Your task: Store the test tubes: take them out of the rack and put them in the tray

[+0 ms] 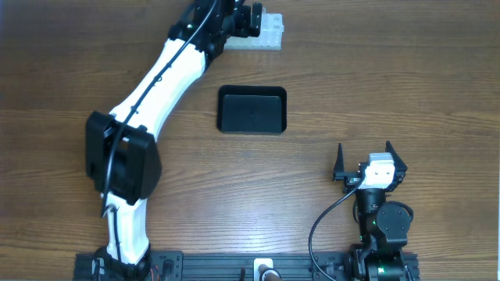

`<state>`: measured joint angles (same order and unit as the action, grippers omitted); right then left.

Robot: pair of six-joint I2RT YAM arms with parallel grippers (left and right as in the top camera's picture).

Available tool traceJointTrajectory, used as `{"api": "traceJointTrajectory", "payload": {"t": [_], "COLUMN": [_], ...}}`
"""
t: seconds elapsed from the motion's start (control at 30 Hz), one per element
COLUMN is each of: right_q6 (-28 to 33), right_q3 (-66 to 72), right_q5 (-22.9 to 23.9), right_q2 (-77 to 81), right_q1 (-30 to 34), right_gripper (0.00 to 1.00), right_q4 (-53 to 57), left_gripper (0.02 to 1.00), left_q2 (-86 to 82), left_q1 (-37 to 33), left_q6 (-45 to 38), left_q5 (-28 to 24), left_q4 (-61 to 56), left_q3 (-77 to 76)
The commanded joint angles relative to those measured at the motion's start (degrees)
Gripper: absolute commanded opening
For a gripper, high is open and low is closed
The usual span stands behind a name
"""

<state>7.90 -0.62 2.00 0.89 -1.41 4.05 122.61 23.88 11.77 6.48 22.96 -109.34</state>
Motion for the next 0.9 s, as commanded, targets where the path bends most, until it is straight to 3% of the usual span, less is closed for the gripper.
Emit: {"api": "traceJointTrajectory", "payload": {"t": [0.03,0.37,0.9], "right_q6": [-0.2,-0.2,-0.2], "right_q3": [0.3,0.3,0.3], "right_q5": [-0.5,-0.5,-0.5], "right_q2": [-0.6,-0.6,-0.6], "right_q1": [0.5,0.5,0.5], "right_gripper": [0.993,0.991,0.991], "right_q4": [0.2,0.2,0.2], "left_gripper": [0.996,0.998,0.989], "left_q2": [4.9,10.8,12.4], "left_q1": [-0.1,-0.2,-0.3], "left_q6": [-1.1,-1.0,-0.6], "left_q5": [1.1,5.6,6.9], "left_q4": [0.4,2.4,3.9], "left_q3": [-5.9,-11.7,-11.7]}}
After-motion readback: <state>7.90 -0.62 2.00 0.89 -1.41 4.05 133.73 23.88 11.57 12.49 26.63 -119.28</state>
